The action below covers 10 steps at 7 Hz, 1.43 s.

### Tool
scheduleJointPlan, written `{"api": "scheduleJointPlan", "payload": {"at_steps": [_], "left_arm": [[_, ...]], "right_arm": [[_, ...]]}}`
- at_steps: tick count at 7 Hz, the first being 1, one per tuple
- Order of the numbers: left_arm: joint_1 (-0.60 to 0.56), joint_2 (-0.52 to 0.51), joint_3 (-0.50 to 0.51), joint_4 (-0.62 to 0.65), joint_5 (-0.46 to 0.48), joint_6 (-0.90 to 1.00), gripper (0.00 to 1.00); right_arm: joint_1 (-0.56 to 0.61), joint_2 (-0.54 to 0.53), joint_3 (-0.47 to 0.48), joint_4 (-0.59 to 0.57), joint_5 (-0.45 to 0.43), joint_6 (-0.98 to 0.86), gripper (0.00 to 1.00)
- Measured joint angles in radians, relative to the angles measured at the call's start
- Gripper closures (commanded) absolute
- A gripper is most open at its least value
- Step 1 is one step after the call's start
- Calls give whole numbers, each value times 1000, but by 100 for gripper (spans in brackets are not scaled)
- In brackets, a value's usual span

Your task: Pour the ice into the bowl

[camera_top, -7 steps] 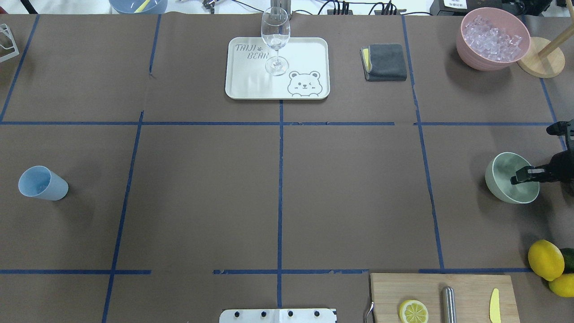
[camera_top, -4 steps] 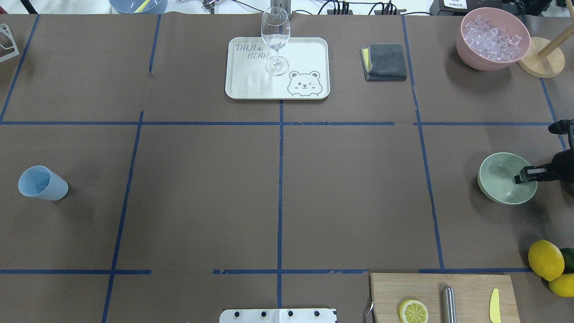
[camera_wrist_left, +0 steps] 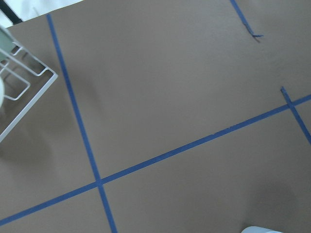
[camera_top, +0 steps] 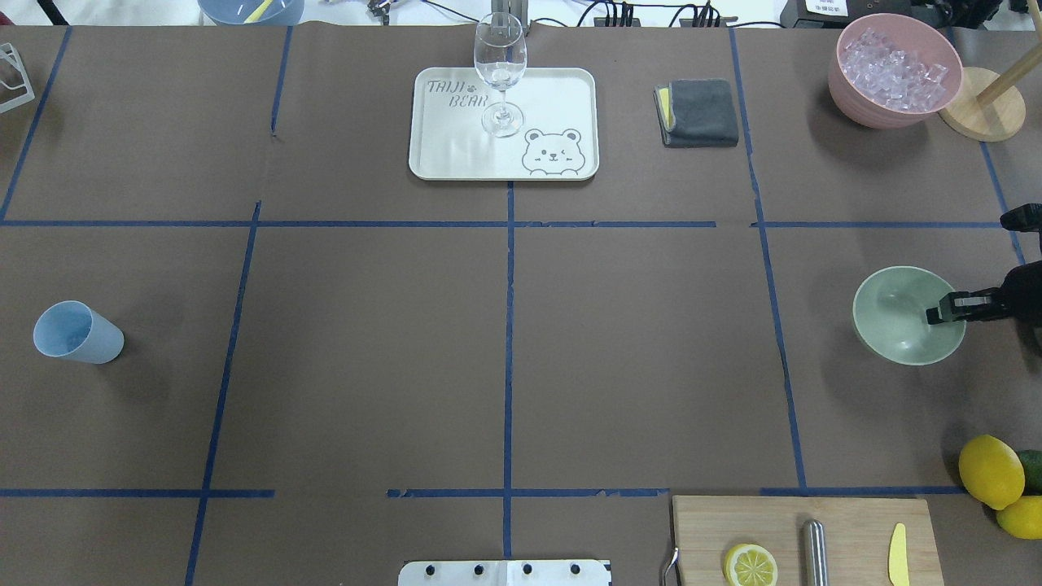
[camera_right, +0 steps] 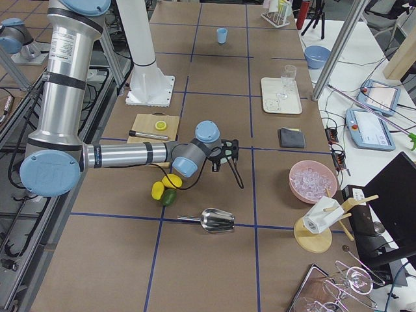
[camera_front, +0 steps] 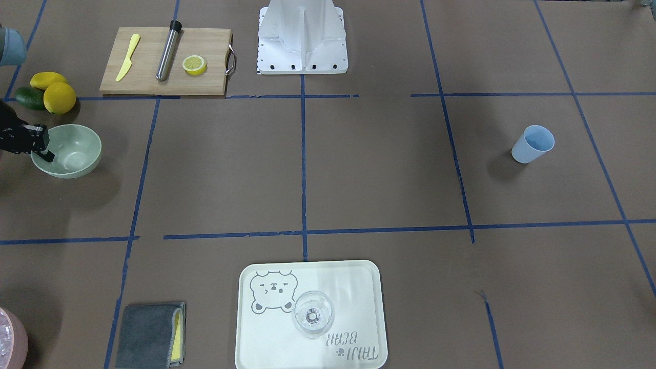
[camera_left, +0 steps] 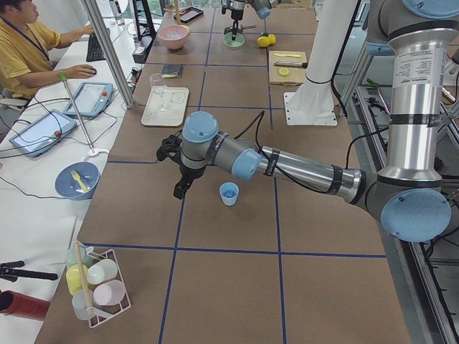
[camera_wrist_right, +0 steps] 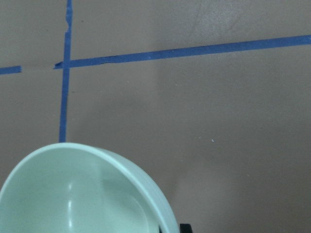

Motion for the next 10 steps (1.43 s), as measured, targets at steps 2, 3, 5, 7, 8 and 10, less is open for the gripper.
{"api": "scheduleJointPlan", "payload": {"at_steps": [2, 3, 5, 7, 8, 10], "left_arm": [[41, -1, -4, -111, 0, -3, 0], [48, -1, -11, -148, 0, -3, 0], [53, 0, -15, -228, 0, -10, 0], [66, 0, -14, -275, 0, -19, 0], [72, 0, -14, -288, 1, -32, 0], [79, -1, -16, -309, 1, -45, 0]], "right_arm": [[-21, 7, 40, -3, -7, 38, 100], [-43, 16, 53, -12, -19, 48, 100], [-119, 47, 101, -54, -76, 157, 100], [-231, 110, 145, -110, -156, 254, 100], [-288, 172, 171, -186, -198, 309, 100], [-408, 374, 202, -416, -289, 413, 100]]}}
